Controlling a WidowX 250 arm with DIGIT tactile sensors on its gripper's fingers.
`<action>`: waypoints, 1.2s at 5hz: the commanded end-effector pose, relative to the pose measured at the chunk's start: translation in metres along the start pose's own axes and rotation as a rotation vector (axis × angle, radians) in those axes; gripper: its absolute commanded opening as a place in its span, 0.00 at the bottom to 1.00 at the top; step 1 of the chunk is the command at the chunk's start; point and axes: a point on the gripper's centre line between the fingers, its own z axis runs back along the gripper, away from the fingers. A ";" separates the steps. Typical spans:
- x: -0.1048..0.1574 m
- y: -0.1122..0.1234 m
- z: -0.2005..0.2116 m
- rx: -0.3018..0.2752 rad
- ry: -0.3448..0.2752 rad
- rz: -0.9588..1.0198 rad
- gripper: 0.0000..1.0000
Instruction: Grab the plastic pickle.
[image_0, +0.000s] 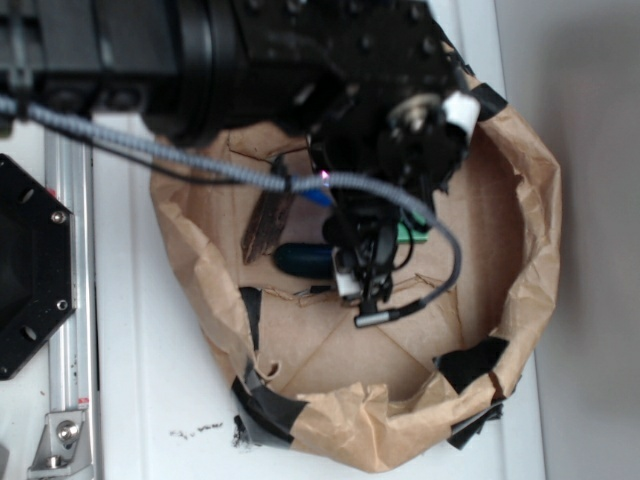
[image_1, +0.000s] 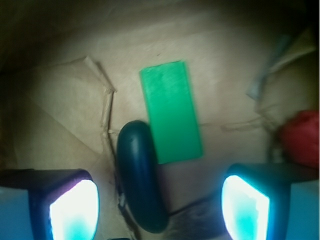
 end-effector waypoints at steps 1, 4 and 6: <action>-0.005 -0.017 -0.040 0.052 -0.009 -0.065 1.00; -0.039 -0.013 -0.043 0.081 -0.036 -0.079 0.00; -0.023 0.004 0.055 0.063 -0.195 -0.139 0.00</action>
